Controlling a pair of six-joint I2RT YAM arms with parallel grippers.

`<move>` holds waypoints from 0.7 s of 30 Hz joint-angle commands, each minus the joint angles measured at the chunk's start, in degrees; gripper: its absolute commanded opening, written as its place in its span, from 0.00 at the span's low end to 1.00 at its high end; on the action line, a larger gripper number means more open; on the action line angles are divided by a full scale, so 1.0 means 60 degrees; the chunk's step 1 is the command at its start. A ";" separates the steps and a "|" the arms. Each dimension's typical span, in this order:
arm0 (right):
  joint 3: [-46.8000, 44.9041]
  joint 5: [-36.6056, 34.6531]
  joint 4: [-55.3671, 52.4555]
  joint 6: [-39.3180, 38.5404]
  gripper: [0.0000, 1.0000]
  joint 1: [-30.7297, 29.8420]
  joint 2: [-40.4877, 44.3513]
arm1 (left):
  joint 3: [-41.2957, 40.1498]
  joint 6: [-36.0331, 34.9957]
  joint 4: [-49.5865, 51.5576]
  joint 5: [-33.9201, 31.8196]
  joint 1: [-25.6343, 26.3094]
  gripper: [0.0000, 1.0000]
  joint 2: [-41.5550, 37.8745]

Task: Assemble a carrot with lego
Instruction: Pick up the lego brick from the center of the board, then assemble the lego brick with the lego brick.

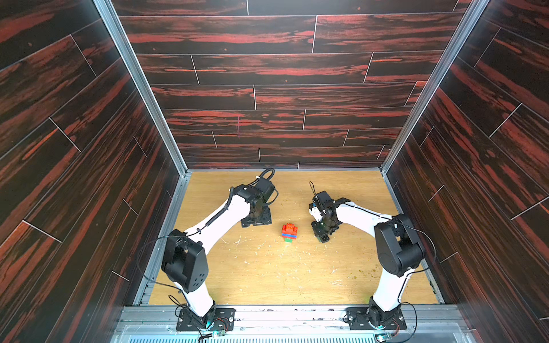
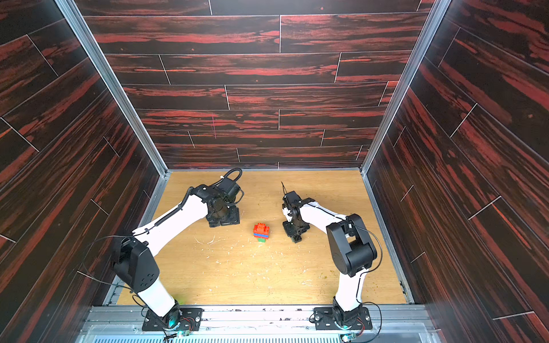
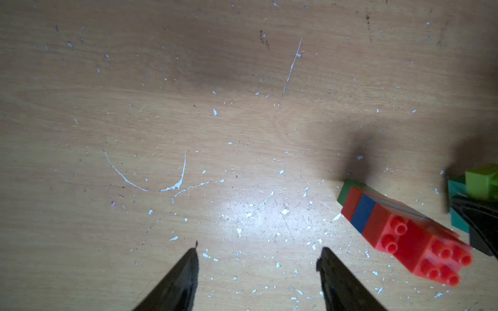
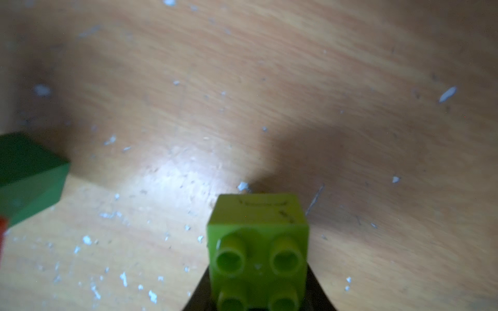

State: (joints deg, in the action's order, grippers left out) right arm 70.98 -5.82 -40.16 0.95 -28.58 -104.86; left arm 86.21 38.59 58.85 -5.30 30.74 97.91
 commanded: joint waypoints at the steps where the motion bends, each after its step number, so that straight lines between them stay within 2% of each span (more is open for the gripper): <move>1: 0.0364 -0.0094 -0.0277 -0.0949 0.00 -0.0169 0.1402 | -0.0266 0.0042 -0.0022 -0.0092 -0.0153 0.72 -0.0616; 12: 0.2755 0.0502 -0.2041 -0.3294 0.00 -0.0806 0.1671 | -0.1928 0.0116 -0.0773 -0.0055 -0.0774 0.72 -0.1553; 21: 0.4340 0.1104 -0.3020 -0.4625 0.00 -0.2096 0.1119 | -0.3227 0.0146 -0.1322 0.0132 -0.1331 0.72 -0.2443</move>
State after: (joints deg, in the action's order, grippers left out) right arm 94.24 -1.67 -54.28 -23.07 -39.29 -96.79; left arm 68.51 38.89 52.25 -4.84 23.57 86.32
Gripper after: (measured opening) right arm 0.341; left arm 0.721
